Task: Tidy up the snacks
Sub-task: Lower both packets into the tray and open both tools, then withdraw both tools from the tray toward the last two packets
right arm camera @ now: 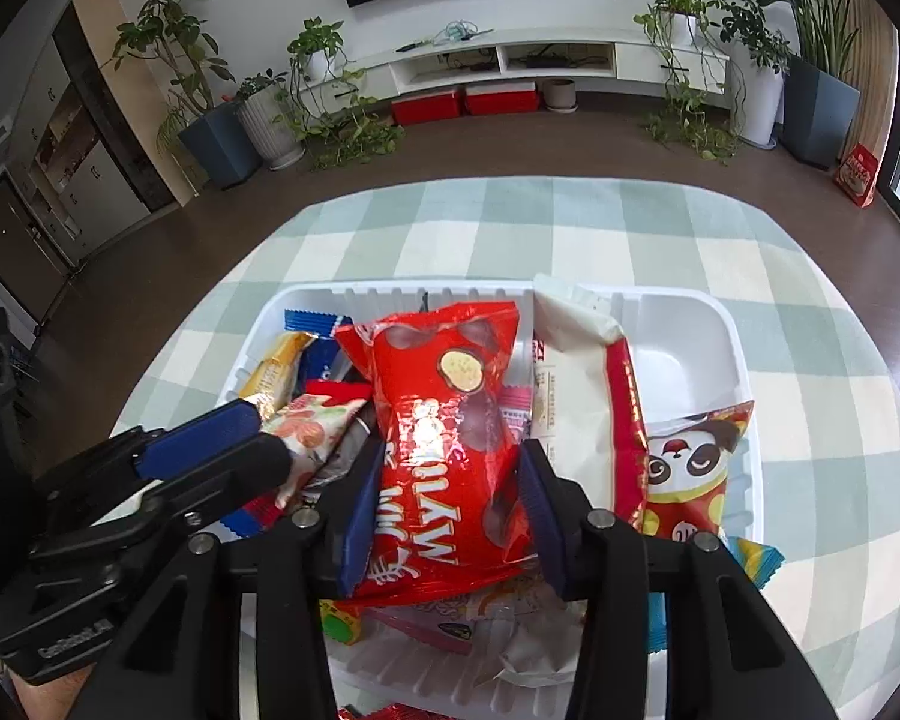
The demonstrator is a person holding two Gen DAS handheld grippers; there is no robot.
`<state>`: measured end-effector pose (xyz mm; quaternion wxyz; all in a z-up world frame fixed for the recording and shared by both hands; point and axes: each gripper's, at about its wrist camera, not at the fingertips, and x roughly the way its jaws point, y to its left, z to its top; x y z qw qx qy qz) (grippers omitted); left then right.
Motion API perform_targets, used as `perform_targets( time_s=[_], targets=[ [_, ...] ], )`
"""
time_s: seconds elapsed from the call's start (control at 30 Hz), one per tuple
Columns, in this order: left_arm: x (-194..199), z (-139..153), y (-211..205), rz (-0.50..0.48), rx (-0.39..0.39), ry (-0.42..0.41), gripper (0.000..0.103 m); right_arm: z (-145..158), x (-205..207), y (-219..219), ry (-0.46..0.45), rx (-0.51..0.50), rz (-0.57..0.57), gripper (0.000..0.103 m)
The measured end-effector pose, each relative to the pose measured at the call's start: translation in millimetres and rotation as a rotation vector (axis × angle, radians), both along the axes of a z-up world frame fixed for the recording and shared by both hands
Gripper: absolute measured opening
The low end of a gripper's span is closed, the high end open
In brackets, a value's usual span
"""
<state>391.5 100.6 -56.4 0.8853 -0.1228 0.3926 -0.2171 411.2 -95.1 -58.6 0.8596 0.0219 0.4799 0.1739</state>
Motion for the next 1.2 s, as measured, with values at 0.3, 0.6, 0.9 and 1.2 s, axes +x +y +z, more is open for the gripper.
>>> perform_targets(
  time_s=[0.3,0.6,0.9,1.2],
  targets=[
    [-34,26,5,0.024,-0.013,-0.058,0.067,21,-11,-14,-0.06,0.067,-0.043,0.071],
    [-106,17,-9,-0.019,0.059,-0.048,0.103,57,-93,-66,-0.174,0.267,-0.042,0.099],
    [-168,-10,-62,-0.122,0.284,-0.048,0.103,25,-172,-122,-0.1,0.263,-0.129,0.099],
    [-155,-30,-84,-0.144,0.416,0.037,0.103,6,-203,-131,-0.041,0.256,-0.153,0.097]
  ],
)
